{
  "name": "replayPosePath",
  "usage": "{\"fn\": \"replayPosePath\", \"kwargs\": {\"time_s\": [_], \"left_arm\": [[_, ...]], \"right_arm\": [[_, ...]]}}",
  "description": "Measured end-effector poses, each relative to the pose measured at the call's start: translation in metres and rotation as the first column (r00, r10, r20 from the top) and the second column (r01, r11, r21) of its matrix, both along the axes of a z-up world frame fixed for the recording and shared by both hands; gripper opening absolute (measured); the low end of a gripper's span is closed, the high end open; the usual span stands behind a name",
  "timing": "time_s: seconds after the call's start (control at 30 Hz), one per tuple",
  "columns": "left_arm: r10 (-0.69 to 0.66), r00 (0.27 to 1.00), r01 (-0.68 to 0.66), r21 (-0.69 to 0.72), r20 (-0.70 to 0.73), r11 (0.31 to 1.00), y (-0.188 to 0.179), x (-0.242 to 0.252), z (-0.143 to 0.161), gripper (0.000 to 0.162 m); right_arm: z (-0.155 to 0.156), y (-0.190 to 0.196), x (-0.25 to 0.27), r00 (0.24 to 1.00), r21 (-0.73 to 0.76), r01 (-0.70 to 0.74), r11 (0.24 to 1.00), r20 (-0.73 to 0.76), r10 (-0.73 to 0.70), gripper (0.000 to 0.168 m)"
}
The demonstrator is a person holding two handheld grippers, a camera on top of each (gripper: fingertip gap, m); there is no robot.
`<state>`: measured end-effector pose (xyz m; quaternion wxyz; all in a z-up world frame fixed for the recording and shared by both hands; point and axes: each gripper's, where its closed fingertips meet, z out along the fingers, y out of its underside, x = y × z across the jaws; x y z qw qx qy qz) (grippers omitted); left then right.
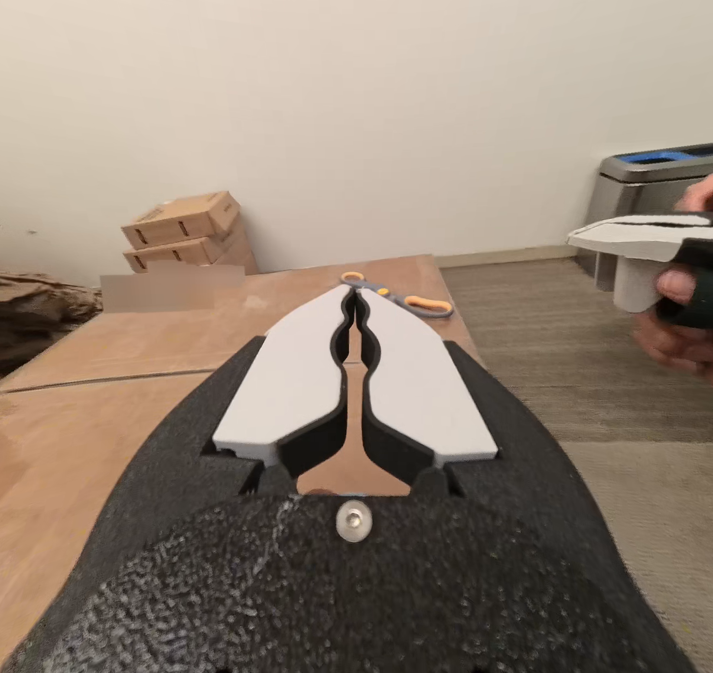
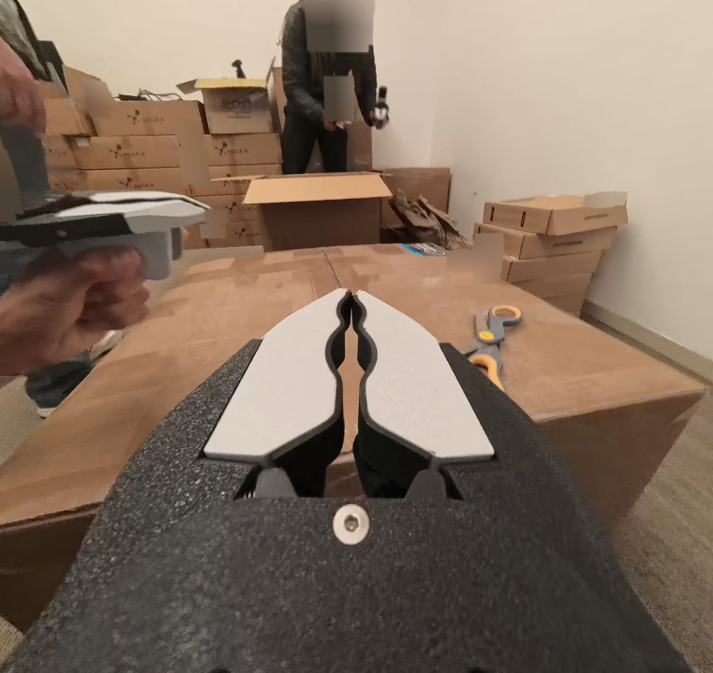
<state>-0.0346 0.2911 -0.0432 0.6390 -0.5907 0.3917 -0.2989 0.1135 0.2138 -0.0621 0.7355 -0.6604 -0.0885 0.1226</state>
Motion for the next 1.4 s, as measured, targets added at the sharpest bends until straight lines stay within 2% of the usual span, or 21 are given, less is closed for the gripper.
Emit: {"fn": "replayPosePath", "kwargs": {"time_s": [0.03,0.07,0.1,0.13,0.27,0.37,0.43,0.5,0.57,0.63,0.67,0.77,0.83,0.9,0.97,1.0,1.1,1.13,1.23,1.3,1.4], "left_arm": [[0.015,1.000,-0.015,-0.002,-0.028,1.000,0.000,-0.002,-0.003,0.013],[0.011,0.998,-0.013,-0.022,-0.059,1.000,-0.002,-0.003,-0.006,0.041],[0.001,0.997,-0.003,-0.039,-0.074,0.999,-0.006,-0.006,-0.009,0.044],[0.001,0.997,-0.005,-0.047,-0.077,0.999,-0.010,-0.011,-0.012,0.045],[0.007,0.996,-0.013,-0.071,-0.090,0.997,-0.021,-0.037,-0.027,0.055],[0.006,0.997,-0.015,-0.124,-0.077,0.992,-0.033,-0.055,-0.037,0.053],[-0.024,0.998,0.015,-0.155,-0.052,0.988,-0.047,-0.064,-0.042,0.050],[-0.043,0.998,0.034,-0.163,-0.052,0.986,-0.057,-0.068,-0.050,0.046],[-0.080,0.995,0.067,-0.173,-0.067,0.983,-0.064,-0.064,-0.059,0.034],[-0.115,0.989,0.099,-0.150,-0.098,0.984,-0.067,-0.058,-0.063,0.002],[-0.136,0.983,0.119,-0.140,-0.121,0.983,-0.068,-0.054,-0.064,0.000],[-0.195,0.964,0.168,-0.150,-0.183,0.974,-0.070,-0.041,-0.068,0.000],[-0.212,0.958,0.188,-0.131,-0.195,0.973,-0.070,-0.037,-0.062,0.000],[-0.201,0.955,0.183,-0.099,-0.219,0.978,-0.066,-0.035,-0.059,0.000],[-0.179,0.955,0.163,-0.085,-0.236,0.983,-0.060,-0.033,-0.057,0.000],[-0.176,0.956,0.158,-0.092,-0.236,0.983,-0.058,-0.031,-0.057,0.000],[-0.181,0.957,0.159,-0.114,-0.228,0.981,-0.053,-0.028,-0.057,0.012],[-0.186,0.957,0.161,-0.126,-0.224,0.979,-0.051,-0.027,-0.059,0.015],[-0.185,0.958,0.155,-0.148,-0.218,0.977,-0.043,-0.022,-0.062,0.028],[-0.176,0.957,0.144,-0.151,-0.230,0.978,-0.037,-0.019,-0.065,0.036],[-0.174,0.953,0.141,-0.146,-0.246,0.979,-0.030,-0.014,-0.067,0.039]], "right_arm": [[-0.009,0.003,0.003,1.000,-0.041,-0.010,0.999,0.004,0.010,0.012],[-0.020,0.008,0.007,1.000,-0.114,-0.018,0.993,0.006,0.019,0.038],[-0.029,0.012,0.011,1.000,-0.186,-0.021,0.982,0.000,0.021,0.055],[-0.034,0.014,0.016,1.000,-0.222,-0.025,0.975,-0.002,0.025,0.056],[-0.026,0.023,0.047,0.999,-0.140,-0.018,0.990,0.035,0.023,0.046],[-0.068,0.041,0.068,0.987,-0.302,-0.033,0.953,0.143,0.079,0.044],[-0.090,0.028,0.042,0.972,-0.408,-0.206,0.889,0.024,0.236,0.044],[-0.097,0.011,0.012,0.960,-0.351,-0.279,0.894,-0.079,0.268,0.042],[-0.115,0.004,0.001,0.982,-0.300,-0.186,0.936,-0.048,0.180,0.036],[-0.127,0.005,0.010,0.999,-0.242,-0.039,0.969,0.017,0.044,0.028],[-0.127,0.008,0.020,0.999,-0.216,0.033,0.976,0.033,-0.026,0.026],[-0.108,0.028,0.042,0.997,-0.212,0.041,0.976,0.079,-0.025,0.027],[-0.088,0.056,0.065,0.982,-0.230,0.041,0.972,0.188,0.003,0.025],[-0.089,0.086,0.079,0.957,-0.355,-0.026,0.935,0.262,0.126,0.029],[-0.104,0.099,0.072,0.912,-0.529,-0.125,0.839,0.271,0.307,0.039],[-0.110,0.102,0.069,0.882,-0.561,-0.109,0.820,0.327,0.341,0.041],[-0.114,0.112,0.075,0.756,-0.458,0.078,0.886,0.606,0.247,0.034],[-0.116,0.114,0.071,0.750,-0.451,0.075,0.889,0.613,0.248,0.029],[-0.133,0.123,0.066,0.786,-0.555,0.064,0.829,0.540,0.301,0.030],[-0.144,0.127,0.075,0.786,-0.585,0.139,0.799,0.556,0.270,0.035],[-0.147,0.127,0.073,0.813,-0.609,0.144,0.780,0.522,0.258,0.021]]}}
